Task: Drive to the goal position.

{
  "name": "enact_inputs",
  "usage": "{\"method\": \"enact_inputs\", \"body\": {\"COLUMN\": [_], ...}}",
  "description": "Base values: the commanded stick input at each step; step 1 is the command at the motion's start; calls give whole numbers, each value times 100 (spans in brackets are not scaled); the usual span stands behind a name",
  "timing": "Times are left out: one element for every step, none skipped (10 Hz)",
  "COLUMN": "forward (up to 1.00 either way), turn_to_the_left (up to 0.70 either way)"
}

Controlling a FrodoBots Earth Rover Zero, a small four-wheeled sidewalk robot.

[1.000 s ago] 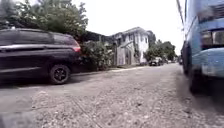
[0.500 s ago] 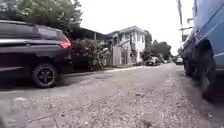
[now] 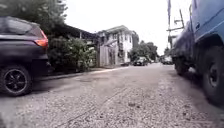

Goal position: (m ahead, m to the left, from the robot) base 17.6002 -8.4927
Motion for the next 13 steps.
{"method": "enact_inputs", "body": {"forward": [100, 100, 100, 100, 100, 100, 100, 100, 100, 100, 100, 100, 100], "turn_to_the_left": [-12, 0, -16, -27, -27, -27, -10, 0, -17, -27, -14, 0, -11]}}
